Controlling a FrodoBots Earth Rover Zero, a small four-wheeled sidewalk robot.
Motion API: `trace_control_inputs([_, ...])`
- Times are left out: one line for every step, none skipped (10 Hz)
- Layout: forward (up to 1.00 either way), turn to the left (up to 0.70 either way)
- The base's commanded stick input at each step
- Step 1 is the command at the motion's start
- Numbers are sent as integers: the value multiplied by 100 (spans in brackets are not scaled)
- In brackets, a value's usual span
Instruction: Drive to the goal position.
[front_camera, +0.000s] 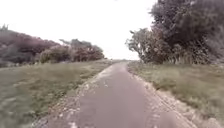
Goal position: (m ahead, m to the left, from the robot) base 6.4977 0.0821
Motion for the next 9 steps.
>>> trace_control_inputs([100,-1])
trace_control_inputs([100,-1])
trace_control_inputs([100,-1])
trace_control_inputs([100,-1])
trace_control_inputs([100,-1])
trace_control_inputs([100,-1])
trace_control_inputs([100,-1])
trace_control_inputs([100,-1])
trace_control_inputs([100,-1])
